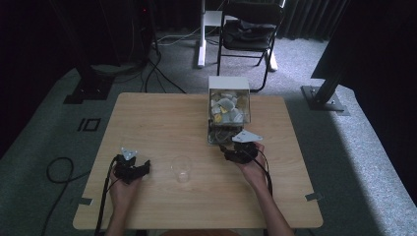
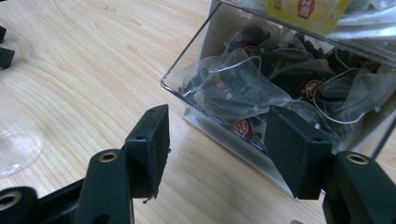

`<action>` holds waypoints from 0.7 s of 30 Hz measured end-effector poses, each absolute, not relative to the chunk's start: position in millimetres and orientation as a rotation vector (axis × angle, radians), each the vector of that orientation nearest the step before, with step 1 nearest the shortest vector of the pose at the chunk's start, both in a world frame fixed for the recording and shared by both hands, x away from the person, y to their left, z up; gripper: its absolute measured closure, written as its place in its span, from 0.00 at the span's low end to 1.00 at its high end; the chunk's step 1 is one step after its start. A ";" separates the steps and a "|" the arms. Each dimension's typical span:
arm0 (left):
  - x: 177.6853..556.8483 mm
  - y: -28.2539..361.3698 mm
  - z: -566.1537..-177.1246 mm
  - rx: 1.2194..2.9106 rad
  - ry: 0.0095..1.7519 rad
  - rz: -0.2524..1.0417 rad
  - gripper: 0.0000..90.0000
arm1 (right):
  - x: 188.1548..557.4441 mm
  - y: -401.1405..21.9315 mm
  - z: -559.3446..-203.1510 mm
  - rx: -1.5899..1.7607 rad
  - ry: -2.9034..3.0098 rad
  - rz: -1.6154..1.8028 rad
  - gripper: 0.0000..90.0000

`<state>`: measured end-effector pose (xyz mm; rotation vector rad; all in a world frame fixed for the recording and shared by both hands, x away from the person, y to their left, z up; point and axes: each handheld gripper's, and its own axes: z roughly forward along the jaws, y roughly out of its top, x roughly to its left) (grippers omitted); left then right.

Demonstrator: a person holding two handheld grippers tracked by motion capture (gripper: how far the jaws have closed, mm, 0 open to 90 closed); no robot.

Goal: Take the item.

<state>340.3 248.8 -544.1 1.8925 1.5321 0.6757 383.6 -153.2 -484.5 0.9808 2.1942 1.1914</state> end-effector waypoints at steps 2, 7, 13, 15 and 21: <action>340.3 248.8 -544.1 1.893 1.532 0.676 0.33 | 384.7 -152.8 -485.6 0.980 2.198 1.191 0.44; 340.3 248.8 -544.0 1.893 1.532 0.676 0.33 | 388.5 -151.8 -489.2 0.979 2.201 1.187 0.44; 340.3 248.8 -544.0 1.893 1.532 0.676 0.33 | 393.0 -149.1 -490.3 0.969 2.216 1.184 0.44; 340.3 248.8 -544.1 1.893 1.532 0.676 0.33 | 393.8 -148.0 -490.1 0.974 2.220 1.185 0.44; 340.3 248.8 -544.1 1.893 1.532 0.676 0.33 | 395.3 -146.9 -492.5 0.969 2.231 1.175 0.44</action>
